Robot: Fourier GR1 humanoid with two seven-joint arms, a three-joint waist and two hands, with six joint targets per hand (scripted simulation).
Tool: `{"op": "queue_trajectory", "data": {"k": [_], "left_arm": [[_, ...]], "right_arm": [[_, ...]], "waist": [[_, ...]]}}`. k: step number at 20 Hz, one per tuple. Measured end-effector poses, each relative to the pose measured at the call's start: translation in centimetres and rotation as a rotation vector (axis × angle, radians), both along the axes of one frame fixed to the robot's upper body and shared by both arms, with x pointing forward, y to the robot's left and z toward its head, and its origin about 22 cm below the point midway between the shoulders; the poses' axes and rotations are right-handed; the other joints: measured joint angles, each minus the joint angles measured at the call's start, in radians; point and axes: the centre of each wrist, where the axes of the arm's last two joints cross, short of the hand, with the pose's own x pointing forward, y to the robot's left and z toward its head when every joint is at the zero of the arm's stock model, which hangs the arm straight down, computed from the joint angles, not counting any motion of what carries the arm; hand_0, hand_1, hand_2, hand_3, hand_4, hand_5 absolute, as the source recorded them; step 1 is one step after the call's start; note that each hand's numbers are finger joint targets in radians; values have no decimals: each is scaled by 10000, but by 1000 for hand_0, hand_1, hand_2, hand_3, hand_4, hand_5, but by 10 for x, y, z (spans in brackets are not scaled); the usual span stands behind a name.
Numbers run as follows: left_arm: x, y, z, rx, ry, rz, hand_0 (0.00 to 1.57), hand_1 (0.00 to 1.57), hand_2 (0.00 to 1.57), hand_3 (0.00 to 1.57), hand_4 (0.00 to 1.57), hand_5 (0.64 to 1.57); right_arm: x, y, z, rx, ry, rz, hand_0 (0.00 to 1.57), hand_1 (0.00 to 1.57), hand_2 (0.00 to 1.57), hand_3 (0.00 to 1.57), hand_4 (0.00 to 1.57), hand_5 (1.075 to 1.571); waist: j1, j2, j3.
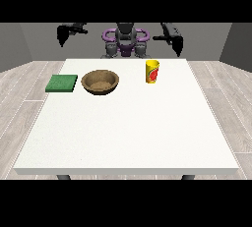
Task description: Pick the cup and pour the ball into the bowl, then pick the bowl and place it on the pad
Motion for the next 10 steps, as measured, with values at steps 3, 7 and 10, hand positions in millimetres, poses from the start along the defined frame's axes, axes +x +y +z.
{"op": "queue_trajectory", "data": {"k": [3,7,10], "left_arm": [[1,-12,-24,37,-41,174,0,0,0,0,0,1517],[6,-30,-51,56,-313,312,0,0,0,0,0,1530],[19,-32,-60,112,-370,483,0,0,0,0,0,1518]], "right_arm": [[0,6,-5,-50,-147,213,0,0,0,0,0,1571],[5,-1,-6,-83,-589,251,0,0,0,0,0,1570],[8,-3,-10,-19,-691,293,0,0,0,0,0,1570]], "waist": [[-155,200,-1],[-321,708,1],[-412,896,1]]}}
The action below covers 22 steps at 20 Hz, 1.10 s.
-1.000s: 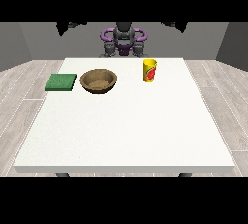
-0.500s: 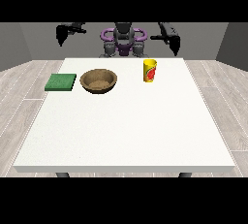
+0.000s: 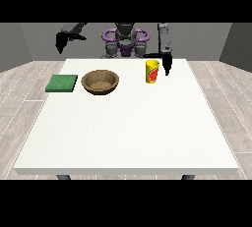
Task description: Pick the cup and pour the ball into the bowl, then pick the bowl and place it on the pad
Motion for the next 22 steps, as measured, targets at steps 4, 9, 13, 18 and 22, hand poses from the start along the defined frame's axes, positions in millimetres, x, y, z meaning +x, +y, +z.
{"op": "queue_trajectory", "data": {"k": [4,9,13,18,22], "left_arm": [[11,0,-12,47,-266,142,0,0,0,0,0,1517],[17,6,-28,184,-361,330,0,0,0,0,0,1521],[20,1,-38,302,-403,284,0,0,0,0,0,1526],[21,-8,-45,734,-363,422,1245,1245,1571,1571,1329,1287],[15,-7,-47,2332,-873,1078,1323,1323,1571,1571,1468,1246]], "right_arm": [[7,-6,6,24,-306,158,0,0,0,0,0,1571],[6,-5,-3,35,-418,286,0,0,0,0,0,1571],[8,-6,-9,18,-373,193,0,0,0,0,0,1571],[13,-14,-5,-85,-395,238,0,0,0,0,0,1570],[17,-18,4,-147,-635,342,0,0,0,0,0,1570]], "waist": [[-118,389,-2],[-226,586,-3],[-167,652,-4],[-293,633,71],[-533,757,199]]}}
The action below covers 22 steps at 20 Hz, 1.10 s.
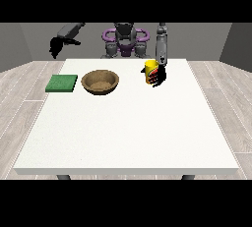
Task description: Pick the cup and pour the ball into the bowl, then pick the bowl and place it on the pad
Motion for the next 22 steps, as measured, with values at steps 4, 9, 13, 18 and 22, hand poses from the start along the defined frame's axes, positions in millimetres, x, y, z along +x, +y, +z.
{"op": "queue_trajectory", "data": {"k": [4,9,13,18,22], "left_arm": [[-4,2,-2,758,-169,690,1327,1327,1571,1571,1500,1245],[-3,2,-1,1803,1079,475,1381,1381,1571,1571,1571,1341],[18,41,33,3892,1743,922,1450,1450,1571,1571,1571,1291],[57,59,90,5697,2183,1669,1486,1486,1571,1571,1571,1274],[75,36,111,6760,2333,1925,1495,1495,1571,1571,1530,1287]], "right_arm": [[2,-13,14,-70,2,31,0,0,0,0,0,1570],[-7,-25,-10,-8,1184,-473,0,0,0,0,0,1569],[-13,-31,-26,81,2025,-671,0,0,0,0,0,1569],[-10,-35,-31,168,2303,-686,0,0,0,0,0,1569],[-11,-44,-36,295,2463,-728,0,0,0,0,0,1569]], "waist": [[-199,-46,20],[250,-1231,-117],[501,-2110,-140],[494,-2385,-162],[511,-2403,-174]]}}
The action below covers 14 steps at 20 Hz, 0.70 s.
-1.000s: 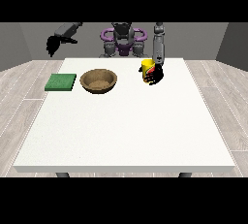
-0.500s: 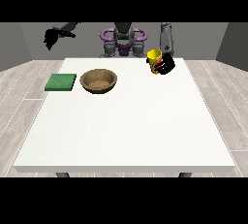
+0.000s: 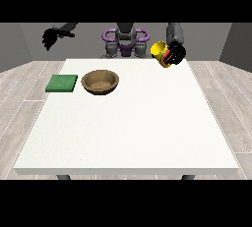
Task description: Pick the cup and pour the ball into the bowl, then pick the bowl and place it on the pad
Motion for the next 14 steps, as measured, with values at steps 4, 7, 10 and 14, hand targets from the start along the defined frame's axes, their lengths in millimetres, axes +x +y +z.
{"op": "queue_trajectory", "data": {"k": [4,7,10,14], "left_arm": [[10,-29,10,663,123,45,1495,1495,1571,1571,1530,1287],[19,-46,22,1332,116,272,1501,1501,1571,1571,1508,1244],[23,-68,26,2314,181,419,1537,1537,1571,1571,1571,1165],[30,-104,36,4145,-63,329,1553,1553,1571,1571,1530,1298]], "right_arm": [[-1,-7,-3,52,59,-10,0,0,0,0,0,1569],[1,-8,-3,77,46,87,0,0,0,0,0,1570],[0,-5,-9,105,180,165,0,0,0,0,0,1570],[1,-8,-12,189,318,185,0,0,0,0,0,1571]], "waist": [[83,-85,-10],[-14,-119,-12],[-148,-337,-11],[-224,-539,-2]]}}
